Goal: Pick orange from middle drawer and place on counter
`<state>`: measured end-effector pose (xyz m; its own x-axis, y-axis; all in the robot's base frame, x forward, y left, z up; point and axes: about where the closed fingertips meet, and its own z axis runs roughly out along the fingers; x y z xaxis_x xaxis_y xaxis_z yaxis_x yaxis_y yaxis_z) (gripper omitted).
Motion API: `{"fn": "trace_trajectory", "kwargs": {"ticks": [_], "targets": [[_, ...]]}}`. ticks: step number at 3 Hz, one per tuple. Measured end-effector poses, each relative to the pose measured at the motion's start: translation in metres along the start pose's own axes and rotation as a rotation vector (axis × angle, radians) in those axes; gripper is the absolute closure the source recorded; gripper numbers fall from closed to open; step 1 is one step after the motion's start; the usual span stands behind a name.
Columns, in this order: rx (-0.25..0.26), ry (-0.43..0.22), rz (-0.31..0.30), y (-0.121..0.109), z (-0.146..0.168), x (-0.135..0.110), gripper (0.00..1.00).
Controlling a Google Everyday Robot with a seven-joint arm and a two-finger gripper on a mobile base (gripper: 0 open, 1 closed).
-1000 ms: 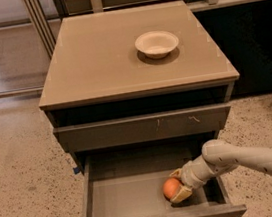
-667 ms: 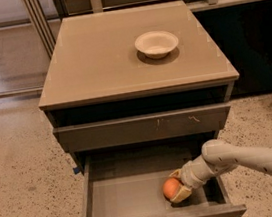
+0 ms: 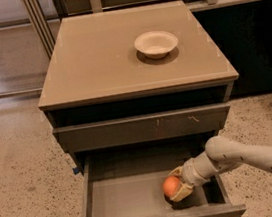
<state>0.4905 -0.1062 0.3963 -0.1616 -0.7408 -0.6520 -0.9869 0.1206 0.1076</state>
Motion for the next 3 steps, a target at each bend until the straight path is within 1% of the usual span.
{"fn": "trace_trajectory", "kwargs": {"ticks": [1,2,3], "targets": [[0.014,-0.099,0.015,-0.004,-0.049,-0.042,1.00],[0.026,-0.181,0.005,-0.006,-0.114,-0.105,1.00],[0.033,-0.166,-0.027,-0.004,-0.129,-0.118,1.00]]}}
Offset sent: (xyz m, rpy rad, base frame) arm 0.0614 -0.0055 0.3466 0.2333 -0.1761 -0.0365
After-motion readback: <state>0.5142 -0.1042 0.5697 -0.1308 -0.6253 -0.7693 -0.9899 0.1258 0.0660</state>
